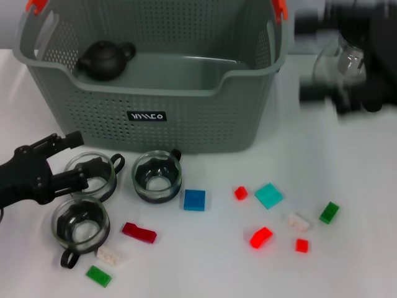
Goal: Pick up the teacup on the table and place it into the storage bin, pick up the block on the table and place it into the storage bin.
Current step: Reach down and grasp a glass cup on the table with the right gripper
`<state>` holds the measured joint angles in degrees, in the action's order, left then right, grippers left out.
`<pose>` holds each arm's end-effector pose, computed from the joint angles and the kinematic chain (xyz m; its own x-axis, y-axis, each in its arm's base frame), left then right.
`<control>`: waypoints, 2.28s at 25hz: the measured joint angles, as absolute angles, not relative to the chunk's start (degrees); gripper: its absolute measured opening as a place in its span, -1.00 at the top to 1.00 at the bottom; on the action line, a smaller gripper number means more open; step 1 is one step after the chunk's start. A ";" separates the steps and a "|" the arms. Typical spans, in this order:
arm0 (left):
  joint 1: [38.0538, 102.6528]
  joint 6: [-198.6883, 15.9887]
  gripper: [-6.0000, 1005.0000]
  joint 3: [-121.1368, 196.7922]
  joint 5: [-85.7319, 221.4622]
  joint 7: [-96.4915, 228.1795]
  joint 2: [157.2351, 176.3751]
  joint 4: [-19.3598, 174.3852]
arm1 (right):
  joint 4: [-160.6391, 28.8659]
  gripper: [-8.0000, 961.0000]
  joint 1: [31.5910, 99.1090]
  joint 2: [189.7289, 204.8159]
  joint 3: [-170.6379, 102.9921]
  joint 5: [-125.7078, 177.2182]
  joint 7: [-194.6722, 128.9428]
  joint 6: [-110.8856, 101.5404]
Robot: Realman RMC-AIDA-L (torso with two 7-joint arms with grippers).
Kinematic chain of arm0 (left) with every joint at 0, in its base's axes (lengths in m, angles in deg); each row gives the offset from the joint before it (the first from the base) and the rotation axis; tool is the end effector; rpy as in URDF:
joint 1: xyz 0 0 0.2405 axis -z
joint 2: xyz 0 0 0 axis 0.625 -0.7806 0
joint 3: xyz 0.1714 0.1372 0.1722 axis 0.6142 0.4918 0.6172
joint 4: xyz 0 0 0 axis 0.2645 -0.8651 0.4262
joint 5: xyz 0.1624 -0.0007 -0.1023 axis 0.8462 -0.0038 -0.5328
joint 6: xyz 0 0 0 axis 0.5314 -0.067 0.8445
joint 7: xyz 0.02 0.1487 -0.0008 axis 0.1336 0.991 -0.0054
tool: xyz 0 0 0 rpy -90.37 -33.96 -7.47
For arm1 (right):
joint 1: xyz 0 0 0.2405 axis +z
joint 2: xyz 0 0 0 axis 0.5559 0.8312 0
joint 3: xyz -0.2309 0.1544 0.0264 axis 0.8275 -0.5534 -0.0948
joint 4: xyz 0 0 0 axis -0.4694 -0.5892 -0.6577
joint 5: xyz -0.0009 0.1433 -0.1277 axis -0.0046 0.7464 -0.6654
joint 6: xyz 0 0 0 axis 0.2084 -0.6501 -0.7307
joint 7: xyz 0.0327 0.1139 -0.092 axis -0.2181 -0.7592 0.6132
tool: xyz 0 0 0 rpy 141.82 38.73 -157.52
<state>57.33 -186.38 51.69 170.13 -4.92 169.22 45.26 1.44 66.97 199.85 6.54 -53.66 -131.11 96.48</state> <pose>-0.3265 0.2568 0.0308 0.6055 0.3105 0.7328 0.6166 -0.7652 -0.1852 0.1421 0.3217 0.0823 0.8139 -0.0062 -0.5809 -0.0488 -0.9971 -0.0579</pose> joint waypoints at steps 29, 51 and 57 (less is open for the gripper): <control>52.21 -195.95 -0.76 50.66 174.37 -5.10 168.67 40.37 | 1.02 -0.97 87.52 205.25 54.40 -93.71 -147.70 75.18; 52.41 -194.16 -0.76 48.81 174.12 -4.98 168.96 41.68 | -13.65 -0.97 90.00 205.79 70.87 -87.94 -147.57 48.35; 52.48 -194.03 -0.76 48.00 174.17 -4.90 168.94 42.19 | -17.09 -0.97 91.48 205.88 71.58 -86.15 -147.35 47.61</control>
<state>52.48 -194.03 48.00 174.17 -4.90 168.94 42.19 -17.09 91.48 205.88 71.58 -86.15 -147.35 47.61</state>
